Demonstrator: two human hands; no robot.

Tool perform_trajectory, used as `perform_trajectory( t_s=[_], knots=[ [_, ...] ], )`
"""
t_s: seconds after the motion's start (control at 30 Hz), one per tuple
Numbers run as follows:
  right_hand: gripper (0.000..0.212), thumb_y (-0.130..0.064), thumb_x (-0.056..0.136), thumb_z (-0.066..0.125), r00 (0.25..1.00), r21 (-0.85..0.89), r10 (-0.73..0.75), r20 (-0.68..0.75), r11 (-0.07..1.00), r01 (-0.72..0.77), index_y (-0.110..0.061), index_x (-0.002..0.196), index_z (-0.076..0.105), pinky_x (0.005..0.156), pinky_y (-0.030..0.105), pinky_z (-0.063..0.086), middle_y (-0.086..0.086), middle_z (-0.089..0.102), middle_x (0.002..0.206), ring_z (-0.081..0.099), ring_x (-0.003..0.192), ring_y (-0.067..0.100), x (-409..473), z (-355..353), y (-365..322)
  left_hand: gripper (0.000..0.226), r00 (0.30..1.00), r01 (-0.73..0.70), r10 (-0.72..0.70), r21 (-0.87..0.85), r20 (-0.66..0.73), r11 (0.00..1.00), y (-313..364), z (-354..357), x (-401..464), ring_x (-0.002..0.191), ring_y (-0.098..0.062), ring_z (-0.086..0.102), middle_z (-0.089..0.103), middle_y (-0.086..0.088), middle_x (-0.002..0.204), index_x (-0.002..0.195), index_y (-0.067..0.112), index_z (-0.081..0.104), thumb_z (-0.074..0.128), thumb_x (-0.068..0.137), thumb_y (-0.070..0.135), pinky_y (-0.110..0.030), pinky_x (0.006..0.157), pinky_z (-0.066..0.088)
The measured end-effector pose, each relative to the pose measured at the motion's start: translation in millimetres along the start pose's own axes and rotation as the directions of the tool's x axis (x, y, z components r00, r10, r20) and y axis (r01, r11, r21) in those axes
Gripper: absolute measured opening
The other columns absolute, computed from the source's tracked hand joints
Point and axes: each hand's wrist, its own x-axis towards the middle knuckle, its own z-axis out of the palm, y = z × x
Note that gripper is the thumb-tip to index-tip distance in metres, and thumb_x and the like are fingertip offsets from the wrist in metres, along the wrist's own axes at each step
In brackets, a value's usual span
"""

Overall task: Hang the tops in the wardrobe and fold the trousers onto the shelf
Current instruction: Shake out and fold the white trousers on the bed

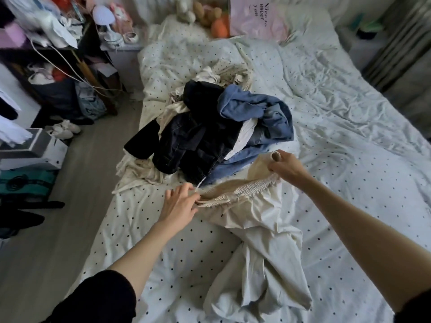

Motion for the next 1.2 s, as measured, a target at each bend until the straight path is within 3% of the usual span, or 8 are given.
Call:
perform_trajectory(
  t_s=[0.17,0.37,0.5,0.63,0.73,0.93,1.03,1.2],
  knots=[
    [0.02,-0.01,0.083,0.055,0.994,0.055,0.015,-0.109,0.998,-0.009,-0.014,0.064,0.048,0.052,0.025,0.034,0.002,0.047,0.059,0.043,0.055,0.015,-29,-47,-9,0.013,0.977,-0.178,0.152,-0.181,-0.147,0.967,5,-40,4,0.122,-0.011,0.045,0.05,0.01,0.134,0.102,0.019,0.06,0.059,0.089,0.019,-0.03,0.084,0.019],
    [0.025,-0.025,0.081,0.053,0.957,-0.103,-0.101,-0.271,0.992,0.076,-0.003,0.07,0.057,0.058,0.033,0.034,0.012,0.052,0.07,0.046,0.067,0.022,-94,-81,-38,0.014,0.941,-0.171,-0.04,-0.575,-0.335,0.8,19,-105,-22,0.057,-0.013,0.049,0.053,0.001,0.067,0.081,0.011,0.048,0.06,0.086,0.004,-0.019,0.057,0.036],
    [0.027,-0.033,0.069,0.053,0.925,0.209,-0.193,-0.327,0.94,0.27,-0.008,0.076,0.056,0.059,0.031,0.031,0.007,0.049,0.069,0.041,0.067,0.02,-162,-77,-72,0.014,0.921,-0.197,-0.09,-0.653,-0.378,0.731,6,-156,-56,0.056,-0.005,0.044,0.048,0.004,0.07,0.092,0.02,0.048,0.056,0.09,0.008,-0.024,0.056,0.037],
    [0.057,-0.061,0.083,0.055,0.91,0.093,-0.25,-0.331,0.951,0.295,-0.007,0.1,0.054,0.072,0.037,0.047,0.007,0.061,0.091,0.057,0.08,0.021,-222,-59,-91,0.027,0.9,-0.239,-0.101,-0.674,-0.424,0.699,-18,-194,-103,0.055,0.002,0.044,0.05,0.003,0.076,0.114,0.033,0.045,0.054,0.094,0.017,-0.012,0.051,0.036],
    [0.072,-0.079,0.068,0.049,0.906,0.076,-0.259,-0.336,0.951,0.3,-0.019,0.108,0.041,0.077,0.035,0.046,-0.003,0.058,0.094,0.056,0.085,0.015,-277,-32,-100,0.042,0.899,-0.225,-0.114,-0.671,-0.422,0.706,-34,-210,-150,0.086,-0.003,0.052,0.052,0.002,0.101,0.134,0.025,0.042,0.054,0.094,0.016,-0.016,0.072,0.038],
    [0.071,-0.064,0.069,0.067,0.917,0.151,-0.364,-0.16,0.91,0.387,-0.006,0.106,0.048,0.07,0.022,0.043,0.0,0.055,0.092,0.053,0.082,0.012,-372,21,-116,0.033,0.949,-0.149,-0.088,-0.677,-0.302,0.721,-64,-217,-251,0.079,-0.014,0.055,0.062,-0.003,0.089,0.122,0.009,0.059,0.061,0.09,0.012,-0.025,0.07,0.041],
    [0.06,-0.032,0.069,0.08,0.886,0.173,-0.462,-0.031,0.871,0.461,0.015,0.095,0.054,0.066,0.039,0.051,0.022,0.057,0.088,0.055,0.078,0.022,-420,42,-131,0.022,0.959,-0.106,-0.099,-0.66,-0.266,0.744,-80,-228,-296,0.082,-0.016,0.055,0.063,-0.005,0.091,0.11,0.001,0.064,0.061,0.089,0.008,-0.025,0.072,0.038],
    [0.06,-0.008,0.069,0.081,0.922,0.001,-0.381,0.074,0.924,0.382,-0.004,0.118,0.046,0.072,0.029,0.055,0.009,0.056,0.107,0.057,0.092,0.019,-473,50,-149,0.011,0.966,-0.042,-0.116,-0.584,-0.23,0.81,-87,-244,-347,0.077,-0.02,0.053,0.06,-0.009,0.082,0.095,0.001,0.063,0.058,0.092,0.01,-0.027,0.067,0.034]
  ],
)
